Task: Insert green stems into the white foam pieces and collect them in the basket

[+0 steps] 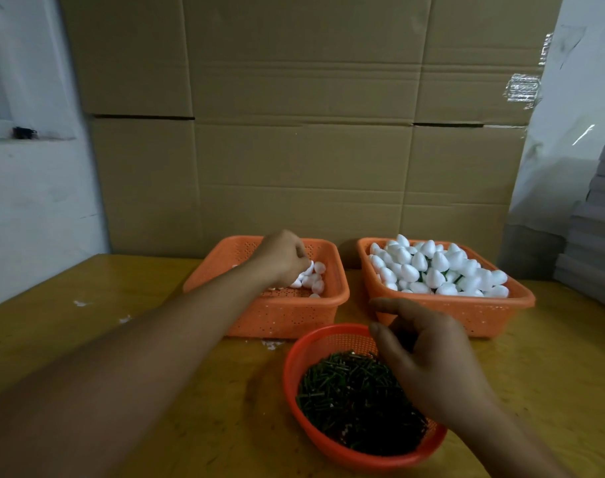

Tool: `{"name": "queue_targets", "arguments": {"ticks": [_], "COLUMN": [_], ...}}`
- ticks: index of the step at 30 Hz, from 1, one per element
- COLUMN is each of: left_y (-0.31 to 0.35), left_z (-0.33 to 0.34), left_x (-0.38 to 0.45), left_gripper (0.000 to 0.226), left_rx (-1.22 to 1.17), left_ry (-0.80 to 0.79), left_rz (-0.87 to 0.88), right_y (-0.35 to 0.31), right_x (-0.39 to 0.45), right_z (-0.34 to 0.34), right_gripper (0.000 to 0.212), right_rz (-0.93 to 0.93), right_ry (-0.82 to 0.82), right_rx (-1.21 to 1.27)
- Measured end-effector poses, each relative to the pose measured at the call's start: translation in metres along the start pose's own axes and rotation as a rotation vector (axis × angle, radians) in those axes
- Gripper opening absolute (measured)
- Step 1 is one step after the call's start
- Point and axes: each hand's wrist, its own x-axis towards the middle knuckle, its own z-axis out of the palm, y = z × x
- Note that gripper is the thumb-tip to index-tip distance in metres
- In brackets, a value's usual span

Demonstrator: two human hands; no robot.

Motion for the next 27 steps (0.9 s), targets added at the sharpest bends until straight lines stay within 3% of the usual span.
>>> {"name": "queue_targets", "arguments": {"ticks": [5,10,14,21,23,27], "left_y": [0.004,0.009,0.007,0.003,0.002,0.005], "left_z": [0.015,0.028,0.043,0.058,0.058,0.053], "left_x": [0.031,0.040,0.053,0.061,0.061,0.053], "left_gripper": [0.018,0.011,0.044,0.066,0.066,0.042], "left_rx": [0.248,0.375,0.505,0.514,0.500,0.392], "left_ry": [-0.358,-0.525,-0.547,-0.572,-0.564,-0.477], "left_rz": [-0.096,-0.104,-0.071,-0.097,-0.087,-0.063], "right_y": [0.003,0.006,0.006,0.008,0.007,0.006], "right_x": [0.000,0.000,0.000,0.000,0.000,-0.001], "right_z": [-0.003,-0.004,-0.003,-0.001,0.000,0.000], "right_gripper": [0.033,0.032,0.032,0.031,0.031,0.031], "right_rz": [0.001,0.006,0.004,-0.011,-0.010,-0.007], "right_ry": [0.034,0.029,0.027,0.034,0.028,0.018], "right_rx": [-0.007,-0.012,-0.011,-0.031,-0.027,-0.020]}}
